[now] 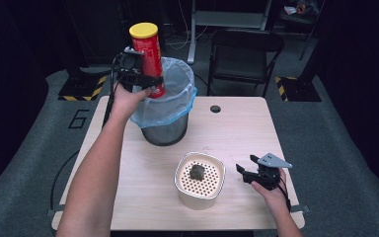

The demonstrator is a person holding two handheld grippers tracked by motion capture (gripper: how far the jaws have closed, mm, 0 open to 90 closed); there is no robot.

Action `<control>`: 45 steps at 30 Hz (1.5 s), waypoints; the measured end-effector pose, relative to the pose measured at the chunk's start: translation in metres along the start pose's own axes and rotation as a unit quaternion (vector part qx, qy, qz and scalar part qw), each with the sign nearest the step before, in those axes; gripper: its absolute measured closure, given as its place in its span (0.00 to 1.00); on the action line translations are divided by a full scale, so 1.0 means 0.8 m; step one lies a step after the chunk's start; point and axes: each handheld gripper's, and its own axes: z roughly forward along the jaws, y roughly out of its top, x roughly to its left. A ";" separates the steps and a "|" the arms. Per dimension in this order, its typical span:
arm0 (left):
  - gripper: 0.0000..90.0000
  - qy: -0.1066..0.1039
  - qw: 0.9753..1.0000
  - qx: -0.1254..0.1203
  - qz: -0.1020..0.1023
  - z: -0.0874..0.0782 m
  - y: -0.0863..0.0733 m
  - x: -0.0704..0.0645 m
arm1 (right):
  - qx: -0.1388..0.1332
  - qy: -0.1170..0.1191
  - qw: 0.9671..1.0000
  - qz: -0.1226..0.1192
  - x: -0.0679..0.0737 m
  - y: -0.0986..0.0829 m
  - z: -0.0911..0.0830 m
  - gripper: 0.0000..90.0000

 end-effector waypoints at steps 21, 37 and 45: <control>0.16 0.031 0.999 0.035 -0.010 -0.003 -0.022 0.022 | 0.003 0.002 1.000 0.000 0.000 -0.001 0.000 0.32; 0.31 -0.068 0.997 -0.001 0.027 -0.065 -0.054 0.000 | 0.005 -0.002 1.000 0.002 0.001 -0.001 0.000 0.31; 0.38 -0.084 0.996 -0.010 0.040 -0.088 -0.093 -0.006 | 0.006 -0.002 1.000 -0.001 0.001 -0.001 0.000 0.31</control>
